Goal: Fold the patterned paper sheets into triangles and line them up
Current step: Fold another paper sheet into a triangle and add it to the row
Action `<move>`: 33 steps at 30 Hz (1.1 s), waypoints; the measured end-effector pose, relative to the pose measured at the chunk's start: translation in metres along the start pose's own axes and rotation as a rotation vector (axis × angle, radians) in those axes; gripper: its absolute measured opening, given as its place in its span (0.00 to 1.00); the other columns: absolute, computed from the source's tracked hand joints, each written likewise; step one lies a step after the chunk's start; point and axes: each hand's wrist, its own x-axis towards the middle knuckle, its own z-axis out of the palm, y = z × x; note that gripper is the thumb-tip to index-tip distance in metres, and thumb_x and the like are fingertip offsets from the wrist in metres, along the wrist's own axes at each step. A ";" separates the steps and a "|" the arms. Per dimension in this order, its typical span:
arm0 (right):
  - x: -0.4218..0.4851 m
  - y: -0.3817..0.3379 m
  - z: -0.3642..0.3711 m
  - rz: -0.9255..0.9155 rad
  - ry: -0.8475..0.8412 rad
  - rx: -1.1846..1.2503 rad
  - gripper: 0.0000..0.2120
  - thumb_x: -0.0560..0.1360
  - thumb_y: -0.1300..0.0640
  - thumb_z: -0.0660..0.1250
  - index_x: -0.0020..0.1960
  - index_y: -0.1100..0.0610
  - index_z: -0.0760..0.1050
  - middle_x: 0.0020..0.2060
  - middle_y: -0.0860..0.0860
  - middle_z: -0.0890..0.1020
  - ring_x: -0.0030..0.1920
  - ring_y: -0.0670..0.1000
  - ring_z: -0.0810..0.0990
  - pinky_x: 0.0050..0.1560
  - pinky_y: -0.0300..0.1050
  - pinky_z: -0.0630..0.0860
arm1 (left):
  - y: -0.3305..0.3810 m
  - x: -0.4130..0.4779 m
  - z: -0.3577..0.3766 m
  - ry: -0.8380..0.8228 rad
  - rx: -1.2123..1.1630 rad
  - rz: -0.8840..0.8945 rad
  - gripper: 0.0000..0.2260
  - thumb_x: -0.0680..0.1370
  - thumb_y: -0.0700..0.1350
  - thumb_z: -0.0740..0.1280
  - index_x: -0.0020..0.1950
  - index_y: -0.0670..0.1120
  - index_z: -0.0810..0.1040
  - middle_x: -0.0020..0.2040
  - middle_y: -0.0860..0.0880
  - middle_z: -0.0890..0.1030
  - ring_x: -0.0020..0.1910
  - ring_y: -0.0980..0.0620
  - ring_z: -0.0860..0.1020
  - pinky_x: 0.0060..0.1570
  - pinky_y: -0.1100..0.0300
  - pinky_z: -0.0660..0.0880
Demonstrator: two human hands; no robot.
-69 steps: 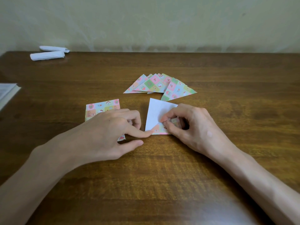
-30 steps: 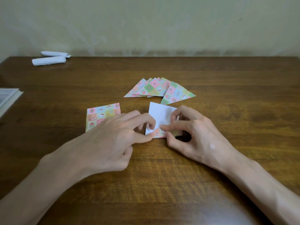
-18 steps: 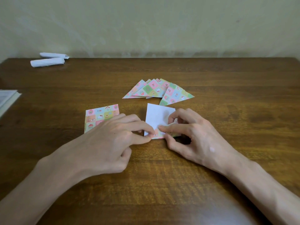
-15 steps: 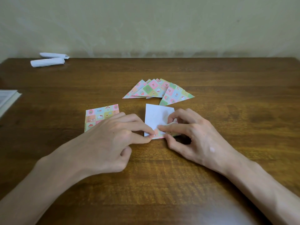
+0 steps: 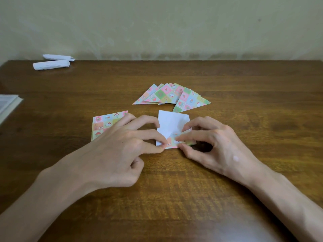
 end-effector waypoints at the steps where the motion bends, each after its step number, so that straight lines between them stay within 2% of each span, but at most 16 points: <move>1: 0.000 0.000 0.000 -0.005 -0.004 -0.007 0.10 0.79 0.45 0.71 0.56 0.45 0.86 0.54 0.42 0.80 0.51 0.46 0.78 0.52 0.47 0.78 | -0.001 0.000 0.001 -0.001 -0.015 0.002 0.29 0.66 0.38 0.62 0.65 0.55 0.84 0.65 0.63 0.78 0.73 0.56 0.68 0.69 0.57 0.59; 4: 0.000 -0.001 0.000 -0.018 -0.021 -0.030 0.11 0.80 0.44 0.69 0.58 0.45 0.86 0.57 0.42 0.80 0.51 0.47 0.78 0.53 0.47 0.77 | -0.003 -0.001 0.003 0.021 -0.076 -0.006 0.29 0.66 0.37 0.62 0.64 0.54 0.84 0.66 0.63 0.78 0.72 0.59 0.70 0.67 0.55 0.66; 7: 0.000 -0.001 0.000 -0.021 -0.038 -0.042 0.12 0.81 0.42 0.68 0.59 0.43 0.86 0.59 0.42 0.80 0.52 0.47 0.78 0.54 0.47 0.77 | -0.004 -0.002 0.006 0.033 -0.137 -0.046 0.29 0.68 0.38 0.59 0.65 0.56 0.83 0.67 0.66 0.76 0.62 0.55 0.76 0.58 0.52 0.76; 9: 0.001 -0.001 -0.001 -0.024 -0.044 -0.049 0.12 0.80 0.43 0.67 0.59 0.43 0.86 0.60 0.42 0.80 0.51 0.47 0.78 0.54 0.48 0.77 | -0.004 -0.003 0.008 0.027 -0.143 -0.065 0.29 0.69 0.39 0.59 0.66 0.57 0.82 0.68 0.68 0.73 0.56 0.55 0.75 0.53 0.54 0.78; 11: 0.002 -0.001 -0.001 -0.027 -0.041 -0.051 0.11 0.80 0.44 0.68 0.58 0.43 0.86 0.59 0.42 0.80 0.50 0.47 0.78 0.53 0.48 0.77 | -0.005 -0.004 0.009 0.034 -0.143 -0.063 0.29 0.69 0.39 0.59 0.66 0.57 0.82 0.68 0.68 0.73 0.54 0.55 0.74 0.52 0.55 0.78; 18: 0.004 -0.003 -0.001 -0.013 -0.024 -0.046 0.11 0.79 0.45 0.68 0.57 0.43 0.86 0.58 0.42 0.80 0.51 0.46 0.79 0.54 0.48 0.78 | -0.007 -0.004 0.012 0.035 -0.126 -0.064 0.30 0.68 0.39 0.59 0.67 0.58 0.80 0.69 0.67 0.74 0.54 0.54 0.74 0.53 0.53 0.78; 22: 0.003 -0.004 -0.001 -0.018 -0.049 -0.069 0.13 0.79 0.43 0.66 0.58 0.44 0.85 0.60 0.42 0.79 0.52 0.47 0.79 0.55 0.47 0.77 | -0.006 -0.003 0.011 0.028 -0.091 -0.062 0.32 0.69 0.38 0.59 0.70 0.59 0.77 0.68 0.67 0.74 0.54 0.54 0.73 0.54 0.60 0.75; 25: 0.003 -0.005 -0.002 -0.020 -0.064 -0.078 0.13 0.80 0.42 0.65 0.58 0.45 0.85 0.63 0.43 0.78 0.52 0.47 0.78 0.56 0.46 0.76 | -0.007 -0.002 0.011 0.008 -0.087 -0.041 0.32 0.71 0.40 0.57 0.71 0.61 0.77 0.70 0.68 0.71 0.59 0.55 0.73 0.59 0.56 0.74; 28: 0.003 -0.006 -0.001 -0.017 -0.064 -0.086 0.13 0.80 0.43 0.65 0.58 0.44 0.85 0.62 0.42 0.79 0.52 0.49 0.79 0.54 0.47 0.77 | -0.006 -0.001 0.014 0.028 -0.111 -0.049 0.30 0.74 0.45 0.51 0.71 0.59 0.78 0.70 0.67 0.72 0.65 0.60 0.71 0.66 0.56 0.71; 31: 0.003 -0.008 0.000 -0.017 -0.067 -0.085 0.12 0.79 0.43 0.66 0.57 0.45 0.84 0.62 0.42 0.78 0.54 0.48 0.78 0.54 0.48 0.77 | -0.003 -0.001 0.017 0.047 -0.156 -0.090 0.28 0.75 0.50 0.49 0.69 0.59 0.80 0.68 0.66 0.74 0.66 0.61 0.71 0.68 0.54 0.70; 33: 0.004 -0.009 0.000 0.002 -0.063 -0.071 0.11 0.78 0.42 0.67 0.55 0.46 0.83 0.63 0.41 0.77 0.56 0.46 0.78 0.52 0.49 0.79 | -0.002 -0.001 0.014 0.037 -0.160 -0.076 0.27 0.75 0.49 0.50 0.68 0.59 0.81 0.68 0.66 0.74 0.66 0.60 0.71 0.68 0.57 0.69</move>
